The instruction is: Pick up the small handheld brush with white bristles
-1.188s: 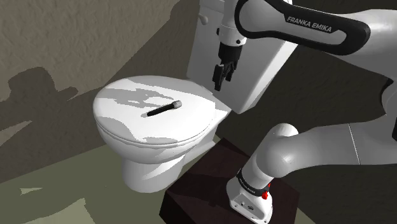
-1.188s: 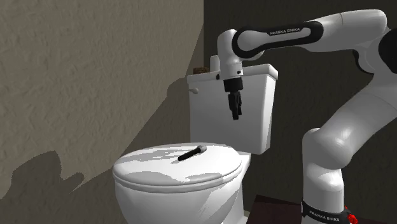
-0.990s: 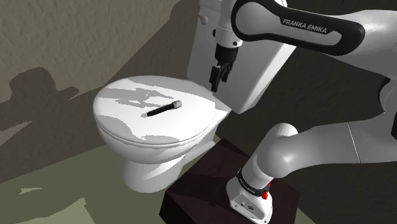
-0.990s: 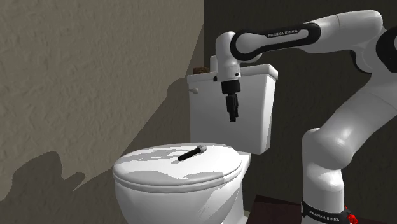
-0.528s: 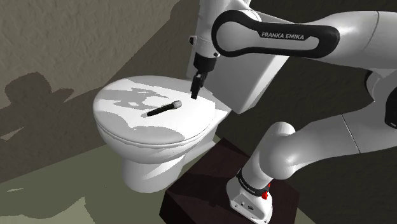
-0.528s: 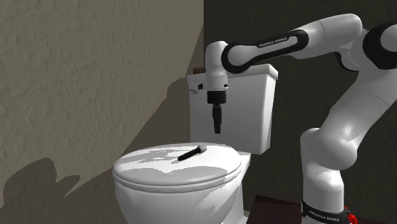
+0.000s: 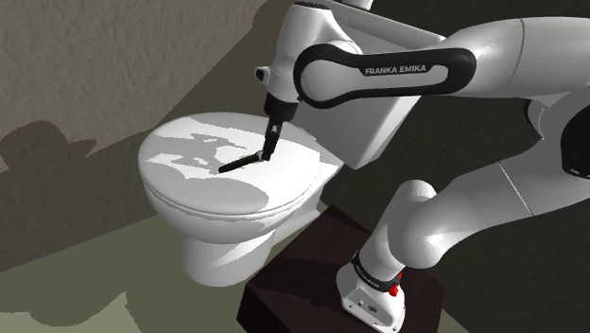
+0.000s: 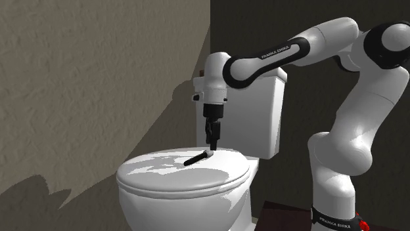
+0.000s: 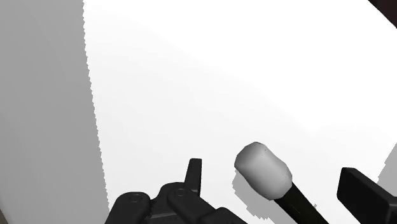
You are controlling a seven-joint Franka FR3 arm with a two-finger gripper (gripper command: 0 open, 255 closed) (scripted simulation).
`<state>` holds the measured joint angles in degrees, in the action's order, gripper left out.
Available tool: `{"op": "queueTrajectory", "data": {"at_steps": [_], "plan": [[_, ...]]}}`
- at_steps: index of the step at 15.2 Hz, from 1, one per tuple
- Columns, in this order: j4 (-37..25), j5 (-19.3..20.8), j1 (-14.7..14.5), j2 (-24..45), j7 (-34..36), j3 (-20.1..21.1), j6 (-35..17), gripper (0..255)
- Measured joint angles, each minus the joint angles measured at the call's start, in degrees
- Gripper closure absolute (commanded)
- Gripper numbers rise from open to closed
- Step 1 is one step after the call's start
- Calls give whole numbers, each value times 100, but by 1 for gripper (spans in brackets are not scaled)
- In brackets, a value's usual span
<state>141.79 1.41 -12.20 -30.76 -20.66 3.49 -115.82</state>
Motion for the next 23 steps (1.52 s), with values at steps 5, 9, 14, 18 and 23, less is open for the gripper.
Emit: {"op": "queueTrajectory", "data": {"at_steps": [5,9,14,18,23], "plan": [[287,0,-9,102,5,10,-397,0],[318,-18,-16,111,1,16,-465,255],[306,-4,-11,122,2,11,-459,255],[256,-1,-6,89,-6,4,-364,255],[-25,-6,-7,-5,-24,-4,14,255]]}}
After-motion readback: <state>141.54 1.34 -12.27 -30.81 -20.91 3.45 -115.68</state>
